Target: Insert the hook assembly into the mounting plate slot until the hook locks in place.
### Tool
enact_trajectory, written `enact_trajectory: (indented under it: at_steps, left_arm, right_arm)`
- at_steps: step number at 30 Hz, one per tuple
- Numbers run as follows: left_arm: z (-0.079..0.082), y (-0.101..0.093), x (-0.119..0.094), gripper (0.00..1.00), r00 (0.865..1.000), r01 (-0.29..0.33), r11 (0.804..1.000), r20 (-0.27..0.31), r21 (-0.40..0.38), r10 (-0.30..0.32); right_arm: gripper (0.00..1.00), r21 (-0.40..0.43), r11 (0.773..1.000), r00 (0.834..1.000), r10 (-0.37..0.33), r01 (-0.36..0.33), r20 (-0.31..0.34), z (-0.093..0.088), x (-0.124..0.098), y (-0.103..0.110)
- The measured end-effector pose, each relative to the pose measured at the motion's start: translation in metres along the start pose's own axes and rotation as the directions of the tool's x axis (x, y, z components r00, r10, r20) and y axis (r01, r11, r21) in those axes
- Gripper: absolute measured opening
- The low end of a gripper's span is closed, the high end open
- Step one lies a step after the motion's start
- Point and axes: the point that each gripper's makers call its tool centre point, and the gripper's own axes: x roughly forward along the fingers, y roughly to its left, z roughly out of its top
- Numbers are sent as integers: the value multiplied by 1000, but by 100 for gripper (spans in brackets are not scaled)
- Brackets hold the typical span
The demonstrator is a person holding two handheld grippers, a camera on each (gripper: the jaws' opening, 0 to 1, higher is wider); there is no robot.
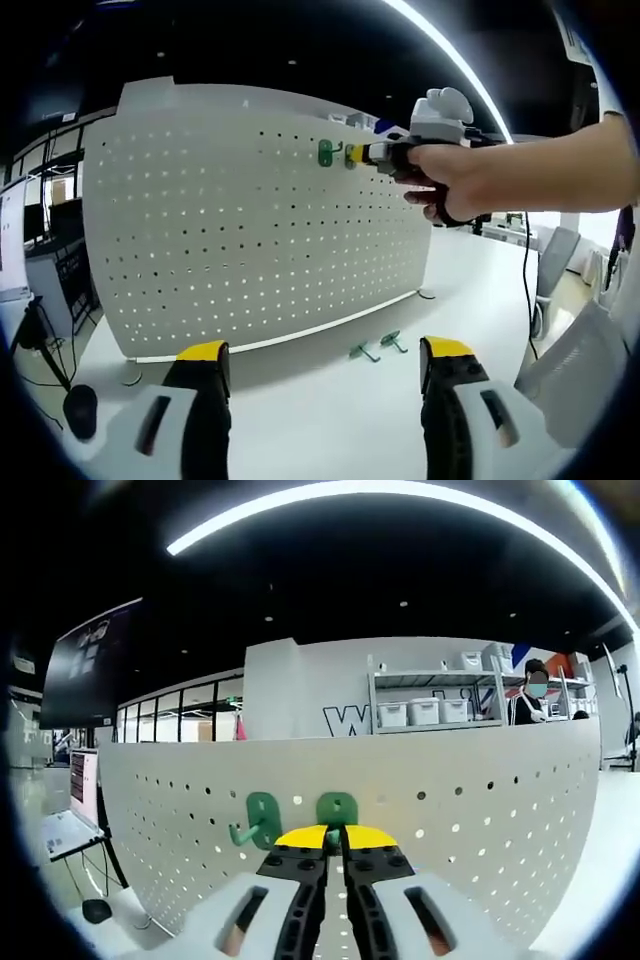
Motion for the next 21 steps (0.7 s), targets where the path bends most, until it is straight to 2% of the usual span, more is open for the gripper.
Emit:
enact_trajectory:
  at_steps: [3, 5, 10, 13, 16, 21]
  left_arm:
    - [0, -2, 0, 80, 1000, 10, 1000, 3, -5, -10]
    - [-1, -5, 1, 80, 1000, 16, 1000, -1, -3, -16]
    - [-2, -9, 3, 80, 1000, 26, 1000, -8, 6, -26]
    - [-2, -9, 4, 80, 1000, 29, 999, -7, 13, -29]
    - [-2, -10, 4, 80, 999, 30, 999, -10, 15, -30]
    - [-3, -12, 5, 80, 999, 33, 999, -11, 14, -33]
  right_arm:
    - [6, 13, 1000, 1000, 17, -17, -3, 1, -2, 1]
    - [11, 14, 1000, 1000, 27, -27, 5, 3, -3, 1]
    - [16, 0, 999, 998, 51, -51, -30, -2, -9, 0]
    - [26, 35, 996, 995, 82, -80, -51, -6, -12, 2]
    - [31, -12, 992, 990, 121, -122, -72, -9, -16, 8]
    - [41, -39, 986, 984, 159, -163, -79, -11, -21, 12]
